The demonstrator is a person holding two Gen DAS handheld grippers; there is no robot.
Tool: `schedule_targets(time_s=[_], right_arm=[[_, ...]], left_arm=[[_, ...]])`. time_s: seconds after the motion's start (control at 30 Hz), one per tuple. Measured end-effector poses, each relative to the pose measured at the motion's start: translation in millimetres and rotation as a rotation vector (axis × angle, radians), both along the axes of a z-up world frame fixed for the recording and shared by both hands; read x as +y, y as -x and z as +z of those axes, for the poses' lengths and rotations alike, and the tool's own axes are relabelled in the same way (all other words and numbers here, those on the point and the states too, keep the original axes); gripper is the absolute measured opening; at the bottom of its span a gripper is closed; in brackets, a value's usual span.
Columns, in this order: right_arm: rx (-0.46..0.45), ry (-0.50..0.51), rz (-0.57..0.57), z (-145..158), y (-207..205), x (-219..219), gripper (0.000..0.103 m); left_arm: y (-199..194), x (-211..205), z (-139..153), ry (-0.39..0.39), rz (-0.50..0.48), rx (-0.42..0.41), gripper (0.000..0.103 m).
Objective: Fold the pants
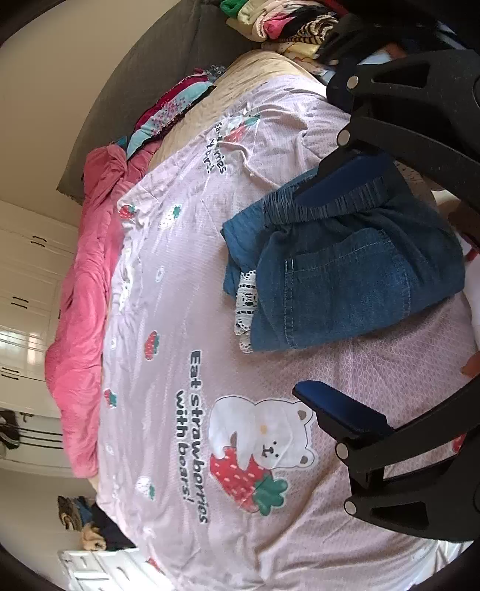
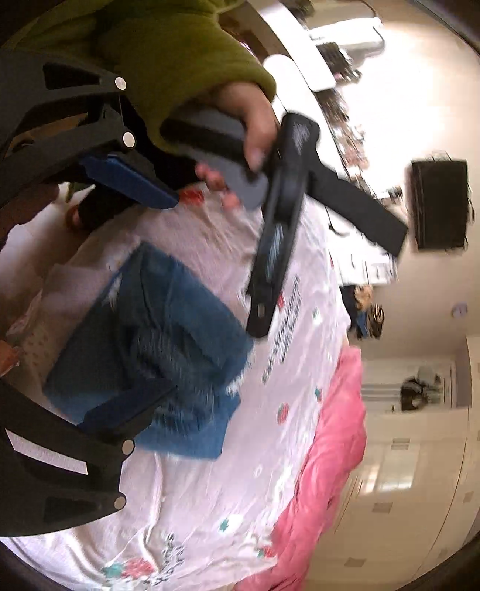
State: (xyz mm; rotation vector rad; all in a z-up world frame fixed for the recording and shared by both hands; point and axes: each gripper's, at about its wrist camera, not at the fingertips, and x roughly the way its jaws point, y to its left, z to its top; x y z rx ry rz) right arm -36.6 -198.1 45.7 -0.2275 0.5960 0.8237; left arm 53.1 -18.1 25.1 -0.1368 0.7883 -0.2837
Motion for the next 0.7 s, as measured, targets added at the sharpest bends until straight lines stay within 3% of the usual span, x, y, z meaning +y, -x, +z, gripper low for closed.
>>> schedule_targets(time_s=[0.4, 0.7], right_arm=[[0.038, -0.03, -0.272, -2.5, -44.2, -40.3, 0.096], [0.186, -0.011, -0.412, -29.7, -83.2, -62.6, 0.096]], left_arm=[[5.7, 9.2, 1.9, -0.003, 0.031, -0.006, 0.093], [-1.6, 12.4, -26.0, -0.006, 0.059, 0.066, 0.093]])
